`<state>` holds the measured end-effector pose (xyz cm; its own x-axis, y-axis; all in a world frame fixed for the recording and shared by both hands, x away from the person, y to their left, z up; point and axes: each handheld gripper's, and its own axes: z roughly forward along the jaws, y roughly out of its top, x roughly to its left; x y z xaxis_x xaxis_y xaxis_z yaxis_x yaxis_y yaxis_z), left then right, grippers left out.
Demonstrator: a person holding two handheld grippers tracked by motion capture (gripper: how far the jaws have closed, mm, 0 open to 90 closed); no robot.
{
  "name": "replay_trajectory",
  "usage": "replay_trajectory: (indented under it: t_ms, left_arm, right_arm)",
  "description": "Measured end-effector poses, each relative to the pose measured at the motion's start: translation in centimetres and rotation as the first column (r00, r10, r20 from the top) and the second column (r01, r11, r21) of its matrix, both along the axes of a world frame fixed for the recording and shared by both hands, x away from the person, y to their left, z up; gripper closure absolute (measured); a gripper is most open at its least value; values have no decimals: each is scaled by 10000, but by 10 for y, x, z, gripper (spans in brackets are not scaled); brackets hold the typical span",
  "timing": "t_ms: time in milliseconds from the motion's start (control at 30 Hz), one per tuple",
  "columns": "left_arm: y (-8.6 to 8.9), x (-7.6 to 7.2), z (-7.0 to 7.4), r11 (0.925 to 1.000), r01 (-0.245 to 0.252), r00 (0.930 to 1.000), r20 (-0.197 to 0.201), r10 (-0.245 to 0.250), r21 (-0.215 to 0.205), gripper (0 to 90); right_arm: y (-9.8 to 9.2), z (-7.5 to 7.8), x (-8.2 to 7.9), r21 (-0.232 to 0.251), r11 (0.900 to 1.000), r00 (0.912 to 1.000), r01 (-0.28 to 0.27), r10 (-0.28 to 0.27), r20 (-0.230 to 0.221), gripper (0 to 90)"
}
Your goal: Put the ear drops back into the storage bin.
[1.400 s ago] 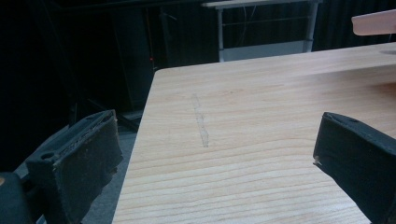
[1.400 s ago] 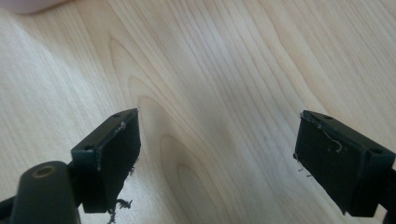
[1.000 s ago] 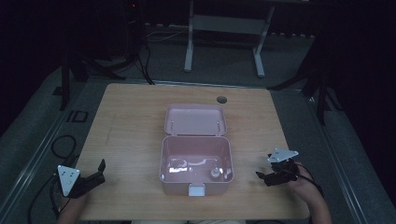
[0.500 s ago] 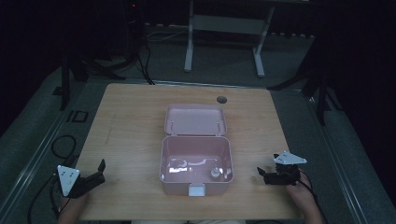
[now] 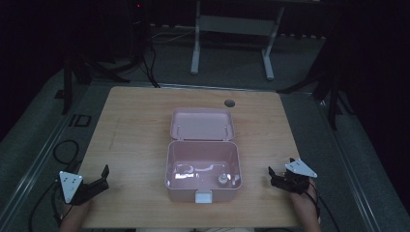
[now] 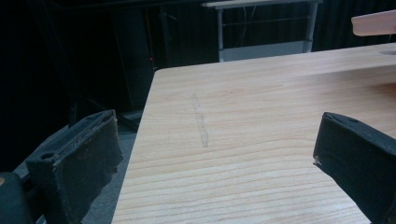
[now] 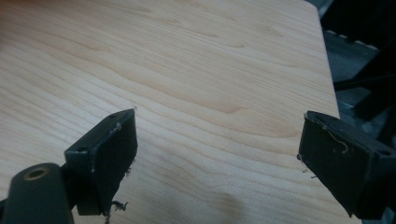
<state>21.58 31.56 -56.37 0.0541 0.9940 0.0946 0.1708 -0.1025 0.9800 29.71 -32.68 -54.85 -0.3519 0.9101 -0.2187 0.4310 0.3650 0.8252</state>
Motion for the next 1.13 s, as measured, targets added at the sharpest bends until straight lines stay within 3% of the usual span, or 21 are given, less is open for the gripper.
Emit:
replay_trajectory:
  t_ms: [133, 200, 267, 333, 467, 533, 600, 700, 833, 933, 1133]
  left_arm:
    - [0, 0, 0, 10000, 13, 10000, 2, -13, 12, 10]
    - [0, 0, 0, 10000, 4, 10000, -4, -4, 13, 10]
    - [0, 0, 0, 10000, 12, 10000, 6, -12, 12, 10]
    - [0, 0, 0, 10000, 29, 10000, 4, -29, 11, 10]
    - [0, 0, 0, 10000, 38, 10000, 21, -37, -3, 10]
    - [0, 0, 0, 10000, 39, 10000, 15, -39, -4, 10]
    - [0, 0, 0, 10000, 37, 10000, 24, -37, -14, 10]
    - [0, -1, 0, 10000, 43, 10000, 26, -43, -13, 10]
    - [0, -1, 0, 10000, 41, 10000, 30, -41, -28, 10]
    - [0, -1, 0, 10000, 33, 10000, 37, -33, -27, 10]
    - [0, -1, 0, 10000, 43, 10000, 34, -43, -28, 10]
  right_arm:
    - [6, -2, -1, -15, 9988, 9982, 498, -497, 340, 115]
    - [6, -2, -1, 386, 9966, 9963, 725, -741, 426, 115]
    - [6, -1, 0, 356, 9945, 9929, 986, -1007, 631, 115]
    - [3, -1, 0, 739, 9886, 9879, 1308, -1363, 739, 106]
    - [-5, -2, 1, 1396, 9675, 9709, 2109, -2239, 850, 106]
    - [-6, -3, 1, 1626, 9619, 9681, 2198, -2356, 850, 106]
    - [-6, -3, 0, 1647, 9598, 9657, 2273, -2439, 888, 107]
    - [-4, -3, -3, 1568, 9575, 9544, 2419, -2639, 1396, 106]
    - [-2, -2, -6, 1483, 9597, 9459, 2389, -2645, 1879, 106]
    - [-3, -1, -8, 1835, 9618, 9509, 2033, -2386, 1972, 106]
    - [0, -3, -7, 1494, 9686, 9566, 1985, -2247, 1854, 106]
